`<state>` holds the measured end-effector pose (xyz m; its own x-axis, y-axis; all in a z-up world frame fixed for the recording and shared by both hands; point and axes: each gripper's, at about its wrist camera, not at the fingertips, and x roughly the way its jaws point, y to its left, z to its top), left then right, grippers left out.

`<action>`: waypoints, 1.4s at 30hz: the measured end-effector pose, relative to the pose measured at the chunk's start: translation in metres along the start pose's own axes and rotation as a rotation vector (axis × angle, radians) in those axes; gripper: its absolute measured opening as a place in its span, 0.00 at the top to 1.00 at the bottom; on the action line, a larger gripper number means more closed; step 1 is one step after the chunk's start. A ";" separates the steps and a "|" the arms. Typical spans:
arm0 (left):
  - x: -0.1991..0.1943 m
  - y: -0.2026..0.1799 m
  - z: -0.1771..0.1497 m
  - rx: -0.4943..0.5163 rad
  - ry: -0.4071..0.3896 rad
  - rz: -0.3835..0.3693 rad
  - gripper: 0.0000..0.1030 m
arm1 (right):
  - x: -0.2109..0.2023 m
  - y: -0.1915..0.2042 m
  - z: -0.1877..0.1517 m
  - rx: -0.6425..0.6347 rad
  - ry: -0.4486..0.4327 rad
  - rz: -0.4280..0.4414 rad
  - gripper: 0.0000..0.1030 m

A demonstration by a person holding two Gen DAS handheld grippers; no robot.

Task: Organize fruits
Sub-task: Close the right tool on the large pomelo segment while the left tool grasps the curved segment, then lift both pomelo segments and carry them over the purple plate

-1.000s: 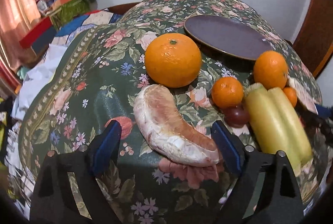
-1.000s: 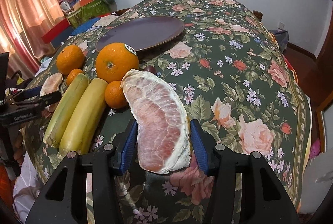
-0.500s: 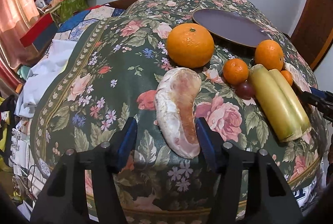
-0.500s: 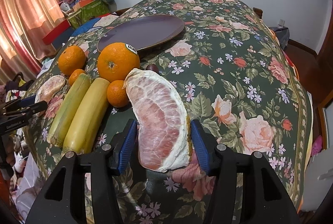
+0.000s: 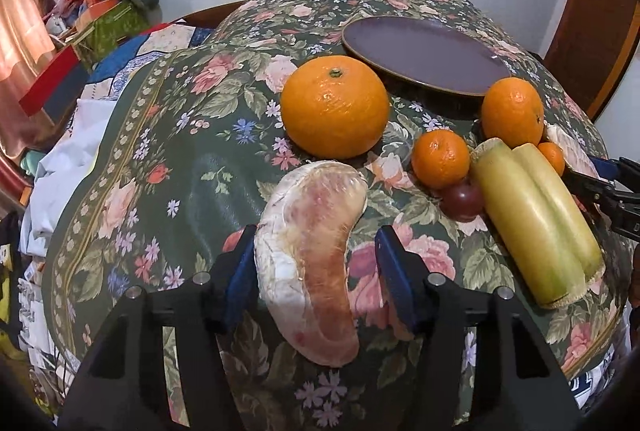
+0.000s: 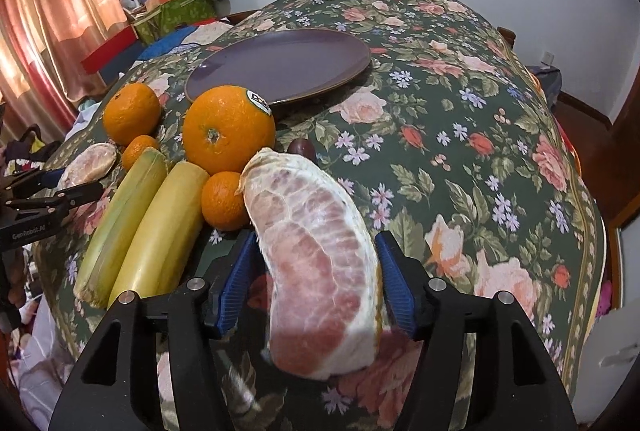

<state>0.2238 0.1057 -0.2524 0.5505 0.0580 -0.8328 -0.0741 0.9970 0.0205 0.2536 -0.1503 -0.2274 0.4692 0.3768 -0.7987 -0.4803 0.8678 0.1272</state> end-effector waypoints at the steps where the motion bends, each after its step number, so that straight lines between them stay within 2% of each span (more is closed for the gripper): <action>1: 0.001 0.001 0.001 -0.002 0.000 -0.005 0.43 | 0.001 0.001 0.001 -0.005 -0.001 -0.004 0.43; 7: 0.005 -0.001 0.006 -0.012 -0.004 0.009 0.45 | 0.002 0.002 0.001 -0.015 -0.015 -0.015 0.47; 13: -0.001 0.000 0.004 -0.026 0.001 0.008 0.59 | -0.007 0.001 -0.002 0.002 -0.029 -0.006 0.50; 18: -0.013 -0.002 -0.002 -0.031 -0.001 -0.004 0.61 | -0.020 0.003 0.000 0.007 -0.063 -0.020 0.50; 26: -0.047 -0.007 0.004 -0.044 -0.087 -0.031 0.62 | -0.045 0.007 0.008 0.004 -0.125 -0.037 0.50; 35: -0.081 -0.022 0.030 -0.026 -0.196 -0.079 0.62 | -0.069 0.010 0.026 -0.005 -0.206 -0.051 0.50; 42: -0.091 -0.035 0.053 -0.007 -0.255 -0.113 0.62 | -0.077 0.009 0.045 0.006 -0.269 -0.047 0.50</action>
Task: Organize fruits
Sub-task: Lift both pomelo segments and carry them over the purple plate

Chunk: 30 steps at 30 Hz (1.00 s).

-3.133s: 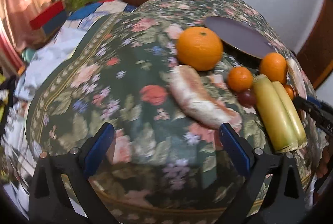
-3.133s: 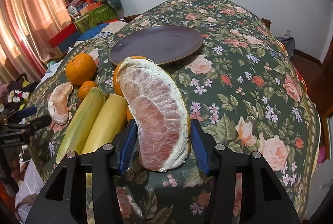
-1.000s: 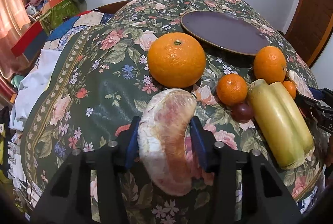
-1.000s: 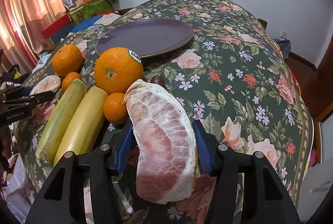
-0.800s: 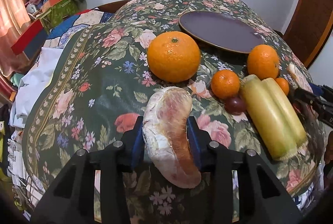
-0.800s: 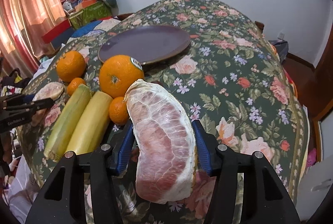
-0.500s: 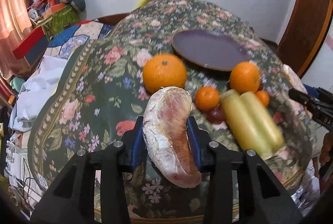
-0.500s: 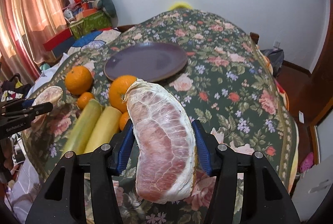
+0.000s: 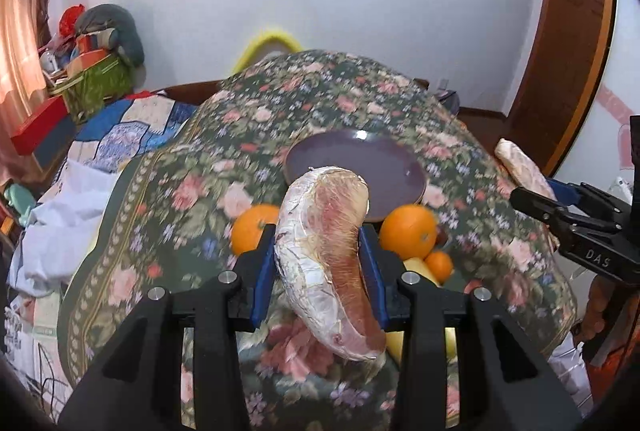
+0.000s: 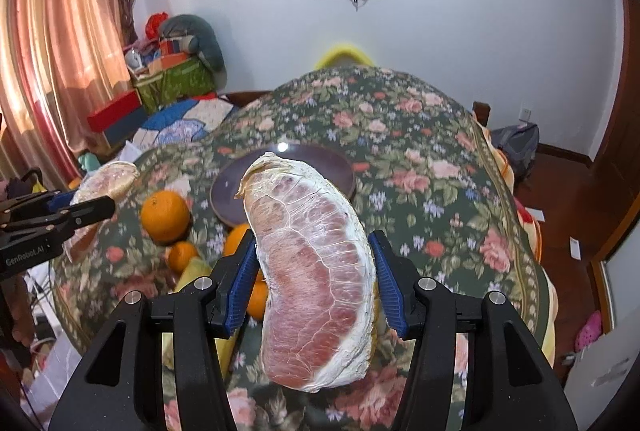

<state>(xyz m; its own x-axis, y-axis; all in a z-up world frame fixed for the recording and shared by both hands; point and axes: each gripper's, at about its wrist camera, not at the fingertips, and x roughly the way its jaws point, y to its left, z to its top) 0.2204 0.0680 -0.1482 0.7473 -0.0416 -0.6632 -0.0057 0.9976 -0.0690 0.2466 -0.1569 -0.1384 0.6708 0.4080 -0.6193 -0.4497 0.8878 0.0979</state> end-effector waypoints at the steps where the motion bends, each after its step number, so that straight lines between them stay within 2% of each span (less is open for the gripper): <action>1: 0.001 -0.001 0.003 0.001 -0.005 -0.002 0.62 | 0.000 0.000 0.002 0.000 -0.006 0.001 0.50; 12: 0.033 -0.014 0.025 0.006 -0.016 -0.042 0.62 | 0.026 -0.001 0.022 0.018 -0.030 0.015 0.50; 30: 0.110 -0.010 0.042 -0.011 0.044 -0.076 0.62 | 0.092 -0.003 0.028 -0.021 0.053 0.028 0.50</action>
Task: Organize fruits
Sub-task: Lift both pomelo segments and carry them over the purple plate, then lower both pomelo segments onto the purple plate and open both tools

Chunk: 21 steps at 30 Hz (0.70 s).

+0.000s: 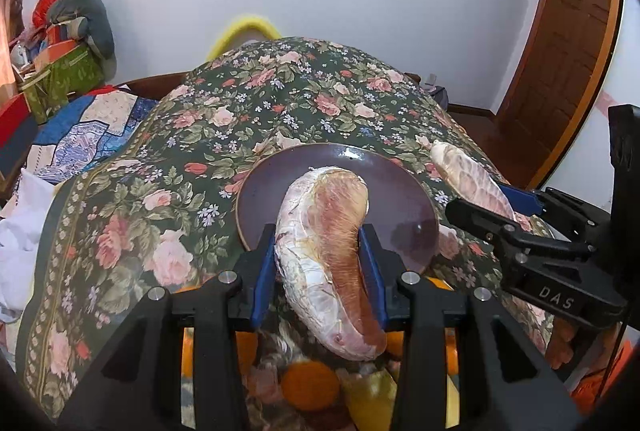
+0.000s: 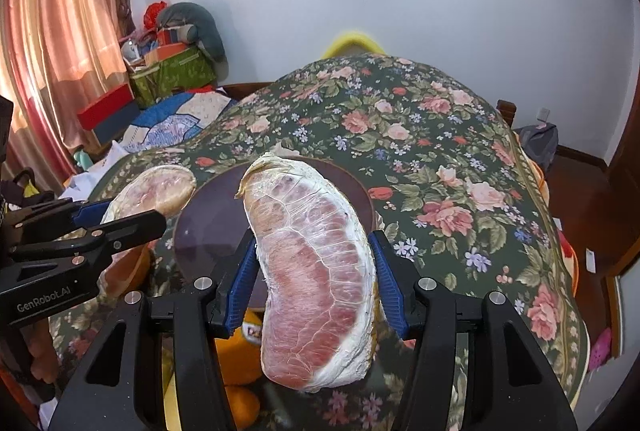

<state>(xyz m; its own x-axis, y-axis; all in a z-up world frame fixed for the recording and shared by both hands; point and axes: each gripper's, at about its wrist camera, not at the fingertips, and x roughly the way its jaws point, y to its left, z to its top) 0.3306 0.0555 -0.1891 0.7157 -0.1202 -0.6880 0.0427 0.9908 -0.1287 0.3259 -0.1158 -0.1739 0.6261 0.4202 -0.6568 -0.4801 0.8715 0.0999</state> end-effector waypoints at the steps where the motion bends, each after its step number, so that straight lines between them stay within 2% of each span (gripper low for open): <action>1: 0.004 0.001 0.001 0.000 0.004 0.000 0.62 | 0.003 0.000 0.001 -0.001 0.005 -0.001 0.50; 6: 0.023 0.006 0.007 -0.006 0.027 -0.001 0.62 | 0.024 -0.001 0.005 0.011 0.047 0.017 0.50; 17: 0.060 0.017 0.014 -0.028 0.104 -0.012 0.62 | 0.058 0.003 0.009 -0.041 0.112 -0.002 0.50; 21: 0.061 0.018 0.018 -0.026 0.086 -0.004 0.62 | 0.067 0.000 0.008 -0.034 0.138 0.010 0.50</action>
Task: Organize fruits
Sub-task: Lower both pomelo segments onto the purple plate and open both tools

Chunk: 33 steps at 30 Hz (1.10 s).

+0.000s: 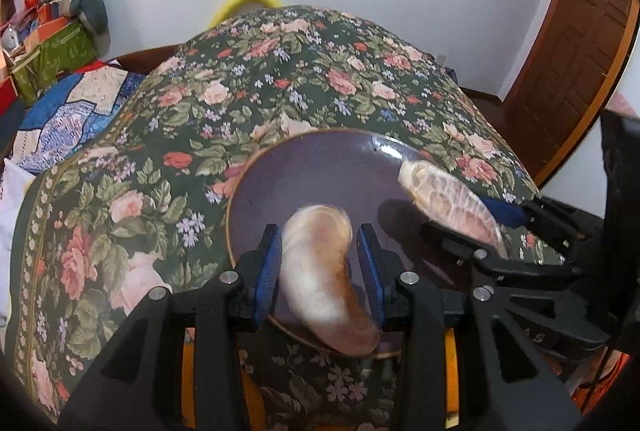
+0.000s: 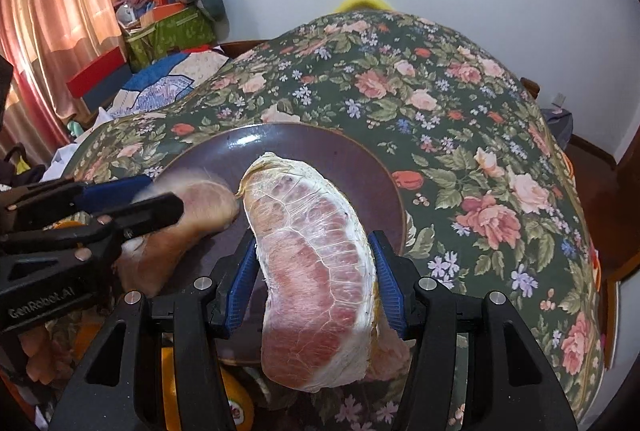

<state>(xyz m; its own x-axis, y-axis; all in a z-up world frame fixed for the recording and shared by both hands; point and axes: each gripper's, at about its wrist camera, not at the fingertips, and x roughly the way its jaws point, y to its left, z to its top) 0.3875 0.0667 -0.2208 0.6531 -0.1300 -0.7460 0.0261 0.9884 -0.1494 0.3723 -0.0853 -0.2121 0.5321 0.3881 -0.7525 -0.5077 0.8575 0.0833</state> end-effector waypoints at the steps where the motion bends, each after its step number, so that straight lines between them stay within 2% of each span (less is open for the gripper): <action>1: -0.001 0.000 0.002 0.002 -0.006 -0.001 0.62 | 0.001 0.000 0.000 -0.001 0.000 -0.002 0.50; 8: -0.004 0.000 0.003 0.002 -0.013 0.003 0.62 | 0.005 -0.001 0.003 0.007 0.007 0.017 0.50; 18: -0.025 -0.003 -0.004 -0.006 0.006 -0.005 0.62 | -0.025 0.006 0.005 0.015 -0.024 0.031 0.49; 25: -0.077 -0.009 -0.003 -0.004 -0.040 0.006 0.62 | -0.074 0.014 0.007 0.029 -0.080 0.025 0.49; 33: -0.147 -0.019 -0.009 -0.018 -0.087 -0.021 0.62 | -0.134 0.027 0.001 0.021 -0.141 0.002 0.46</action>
<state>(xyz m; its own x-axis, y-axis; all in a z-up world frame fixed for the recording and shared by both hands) 0.2842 0.0659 -0.1147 0.7162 -0.1428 -0.6832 0.0273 0.9838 -0.1770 0.2880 -0.1136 -0.1079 0.6216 0.4319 -0.6535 -0.4950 0.8632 0.0995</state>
